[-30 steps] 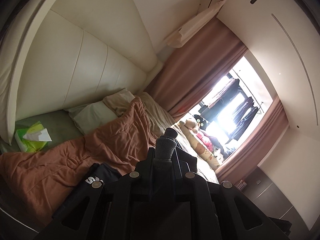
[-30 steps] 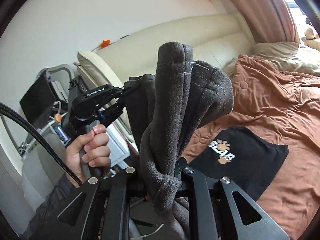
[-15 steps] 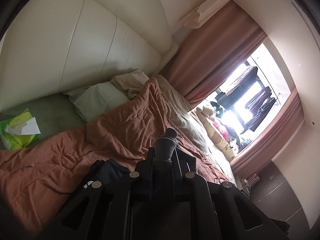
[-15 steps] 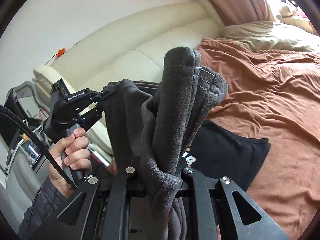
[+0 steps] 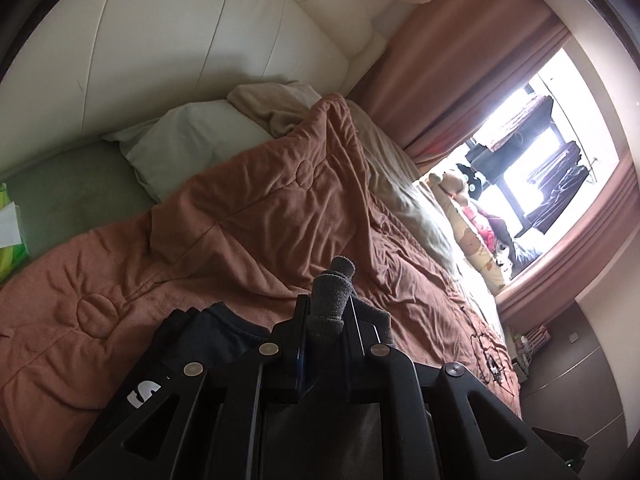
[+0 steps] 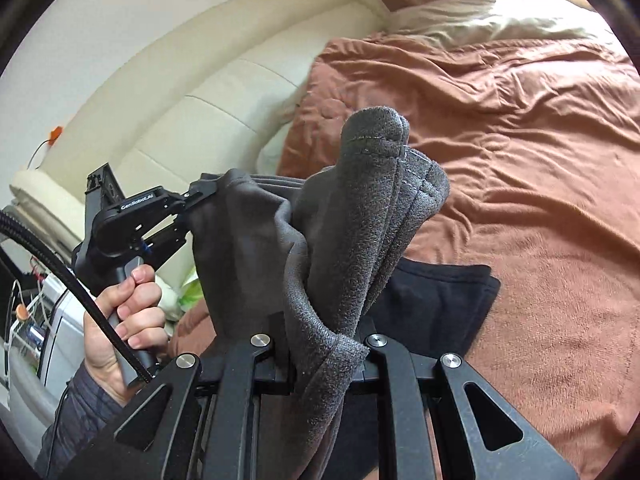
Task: Fold small clothes
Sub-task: 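Lower the grey shirt onto the folded black shirt with both grippers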
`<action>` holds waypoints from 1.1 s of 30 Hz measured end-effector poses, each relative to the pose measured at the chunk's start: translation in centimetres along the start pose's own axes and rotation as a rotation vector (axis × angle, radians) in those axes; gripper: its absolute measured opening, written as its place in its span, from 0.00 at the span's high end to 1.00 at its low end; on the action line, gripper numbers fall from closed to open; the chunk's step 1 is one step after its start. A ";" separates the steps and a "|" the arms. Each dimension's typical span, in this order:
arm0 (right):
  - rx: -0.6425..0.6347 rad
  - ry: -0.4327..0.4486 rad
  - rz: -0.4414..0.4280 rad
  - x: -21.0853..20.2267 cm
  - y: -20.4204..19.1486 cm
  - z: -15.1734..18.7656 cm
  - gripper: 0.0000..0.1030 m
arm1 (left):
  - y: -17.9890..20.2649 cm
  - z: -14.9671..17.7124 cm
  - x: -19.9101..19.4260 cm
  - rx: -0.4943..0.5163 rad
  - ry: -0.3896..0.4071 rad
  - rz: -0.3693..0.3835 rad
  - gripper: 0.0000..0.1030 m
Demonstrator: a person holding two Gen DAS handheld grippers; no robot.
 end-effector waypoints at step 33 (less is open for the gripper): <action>0.145 -0.199 -0.059 1.5 0.4 4.3 0.32 | -13.4 6.6 -8.7 -0.013 -0.059 -0.497 0.38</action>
Point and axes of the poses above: each gripper's, at about its wrist camera, not at the fingertips, and x roughly the way its jaws point, y to its right, z to its underside, the point moved 1 cm from there along x, roughly the way its jaws point, and after that the axes turned 15 degrees about -x, right-handed, at the moved point
